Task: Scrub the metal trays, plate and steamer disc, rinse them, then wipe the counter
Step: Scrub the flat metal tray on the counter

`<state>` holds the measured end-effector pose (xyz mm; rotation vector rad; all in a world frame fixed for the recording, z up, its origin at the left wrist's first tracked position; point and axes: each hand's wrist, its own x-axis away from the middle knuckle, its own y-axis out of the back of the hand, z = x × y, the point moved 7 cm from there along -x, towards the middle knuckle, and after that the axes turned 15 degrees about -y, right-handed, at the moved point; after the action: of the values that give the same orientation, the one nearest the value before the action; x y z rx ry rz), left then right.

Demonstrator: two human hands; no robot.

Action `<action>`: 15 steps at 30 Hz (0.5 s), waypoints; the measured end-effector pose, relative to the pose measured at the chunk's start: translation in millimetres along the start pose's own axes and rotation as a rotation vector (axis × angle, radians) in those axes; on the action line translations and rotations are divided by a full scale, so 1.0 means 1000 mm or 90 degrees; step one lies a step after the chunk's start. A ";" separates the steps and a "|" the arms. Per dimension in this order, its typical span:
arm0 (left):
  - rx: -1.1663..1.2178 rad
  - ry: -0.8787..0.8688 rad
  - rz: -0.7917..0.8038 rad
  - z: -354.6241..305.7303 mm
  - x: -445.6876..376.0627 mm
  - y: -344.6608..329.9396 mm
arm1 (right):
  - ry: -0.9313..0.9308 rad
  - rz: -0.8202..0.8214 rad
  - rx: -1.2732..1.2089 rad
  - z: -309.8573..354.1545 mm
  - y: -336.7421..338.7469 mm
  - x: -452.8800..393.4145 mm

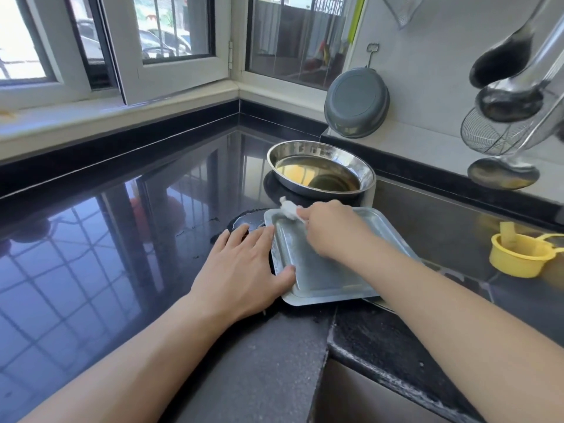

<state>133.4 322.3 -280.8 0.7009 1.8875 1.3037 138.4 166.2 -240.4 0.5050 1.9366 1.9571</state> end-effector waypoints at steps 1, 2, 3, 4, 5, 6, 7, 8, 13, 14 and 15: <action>-0.002 0.001 0.001 0.000 0.000 0.000 | -0.050 -0.010 0.005 -0.013 0.004 -0.005; -0.004 0.000 0.002 -0.001 0.000 0.001 | -0.095 -0.023 0.011 -0.023 0.007 -0.008; -0.005 0.001 0.003 -0.001 0.000 0.001 | -0.121 -0.035 0.023 -0.028 0.011 -0.007; -0.006 0.001 0.005 -0.001 0.000 0.001 | -0.123 -0.038 0.025 -0.025 0.013 -0.004; -0.008 0.001 0.006 -0.001 0.000 0.001 | -0.098 -0.027 0.012 -0.016 0.013 -0.002; -0.009 0.002 0.006 -0.001 0.000 0.002 | -0.057 0.001 -0.006 -0.005 0.009 0.001; -0.009 0.004 0.004 -0.002 0.001 0.002 | -0.019 0.034 -0.026 0.004 0.004 0.004; -0.006 0.005 0.002 -0.002 0.001 0.003 | 0.001 0.058 -0.037 0.008 -0.001 0.005; 0.002 0.003 0.011 -0.002 0.000 0.002 | -0.172 0.004 0.008 -0.066 0.016 -0.001; 0.003 0.002 0.011 -0.002 0.000 0.002 | -0.215 -0.004 0.022 -0.087 0.020 0.001; 0.006 0.002 0.010 -0.002 0.000 0.002 | -0.252 -0.003 0.034 -0.104 0.023 0.002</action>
<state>132.0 322.3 -278.4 0.7199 1.8954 1.3084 87.1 75.0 -217.9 0.8310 1.7365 1.6530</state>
